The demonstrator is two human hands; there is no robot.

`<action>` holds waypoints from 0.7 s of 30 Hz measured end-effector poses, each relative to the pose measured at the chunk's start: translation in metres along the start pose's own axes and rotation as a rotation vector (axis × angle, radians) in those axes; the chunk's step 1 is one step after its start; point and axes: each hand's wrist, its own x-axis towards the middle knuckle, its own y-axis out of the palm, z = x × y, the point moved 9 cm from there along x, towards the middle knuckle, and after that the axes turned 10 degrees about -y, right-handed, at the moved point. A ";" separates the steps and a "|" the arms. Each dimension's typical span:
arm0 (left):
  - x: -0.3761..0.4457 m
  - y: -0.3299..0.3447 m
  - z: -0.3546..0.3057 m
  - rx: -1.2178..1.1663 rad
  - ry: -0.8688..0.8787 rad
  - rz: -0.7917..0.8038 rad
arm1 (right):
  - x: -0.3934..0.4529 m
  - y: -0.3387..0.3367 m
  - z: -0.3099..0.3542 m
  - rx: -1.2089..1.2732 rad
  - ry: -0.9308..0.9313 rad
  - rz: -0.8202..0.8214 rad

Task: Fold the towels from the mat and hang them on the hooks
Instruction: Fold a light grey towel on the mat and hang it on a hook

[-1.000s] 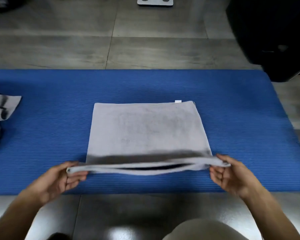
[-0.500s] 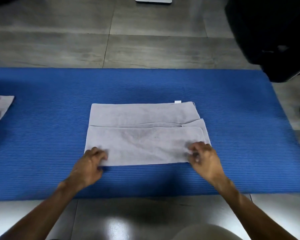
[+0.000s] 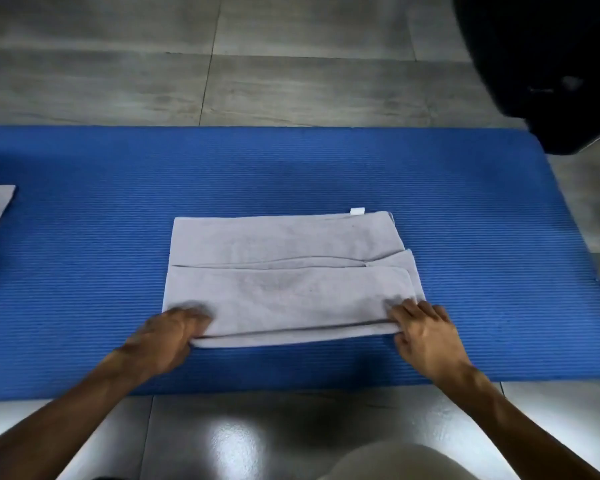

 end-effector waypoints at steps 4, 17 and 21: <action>-0.019 0.027 0.000 -0.010 0.110 0.217 | -0.031 0.008 0.014 0.070 -0.053 0.169; 0.040 -0.025 0.022 -0.006 -0.227 -0.153 | 0.036 0.009 -0.046 0.551 0.380 0.173; 0.039 -0.047 0.039 0.075 -0.343 -0.280 | 0.037 0.000 -0.069 0.689 0.425 0.109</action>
